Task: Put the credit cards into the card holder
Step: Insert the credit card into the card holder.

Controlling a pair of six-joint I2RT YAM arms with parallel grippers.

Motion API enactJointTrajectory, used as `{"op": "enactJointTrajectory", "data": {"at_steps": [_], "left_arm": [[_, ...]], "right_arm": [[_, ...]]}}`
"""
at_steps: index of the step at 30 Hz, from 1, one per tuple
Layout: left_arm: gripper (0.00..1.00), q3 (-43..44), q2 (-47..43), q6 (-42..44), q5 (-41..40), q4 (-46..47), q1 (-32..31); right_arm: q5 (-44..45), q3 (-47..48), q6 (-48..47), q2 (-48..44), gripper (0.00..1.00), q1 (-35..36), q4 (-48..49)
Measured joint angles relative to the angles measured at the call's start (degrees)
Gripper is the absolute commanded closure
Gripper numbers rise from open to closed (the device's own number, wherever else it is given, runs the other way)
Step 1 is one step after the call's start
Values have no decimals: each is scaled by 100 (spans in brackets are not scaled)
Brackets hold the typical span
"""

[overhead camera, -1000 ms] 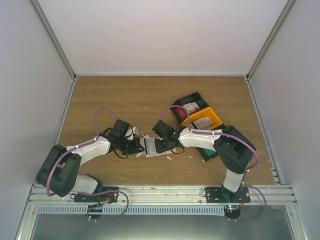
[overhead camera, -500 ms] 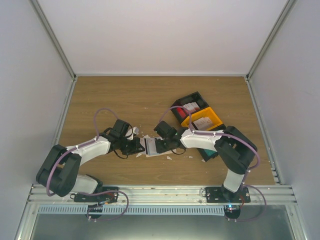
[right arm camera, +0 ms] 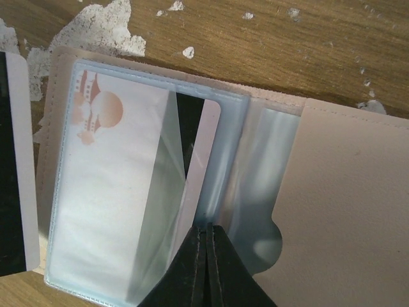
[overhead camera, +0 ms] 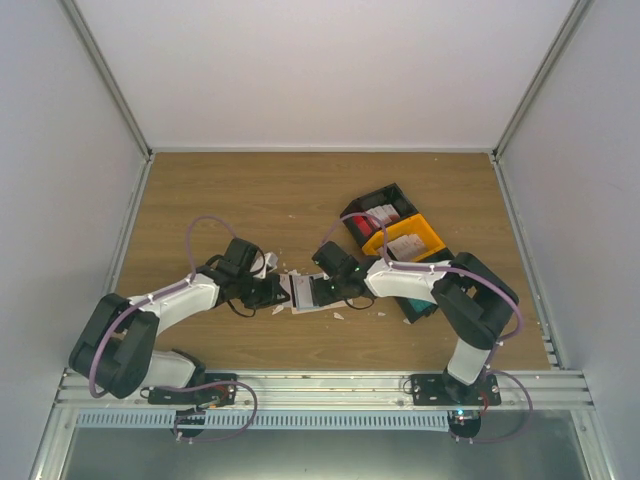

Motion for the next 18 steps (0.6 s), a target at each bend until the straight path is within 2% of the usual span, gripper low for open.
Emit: {"op": "enactJointTrajectory", "data": {"at_steps": [11,18], "left_arm": [[100,11,-138,-68,-118,-4,0],[100,9,125,-98,-98,125,0]], "right_arm": [[-164,-96,0,-33,99,-72,153],[-181,-129,0,-42,99,-79,205]]}}
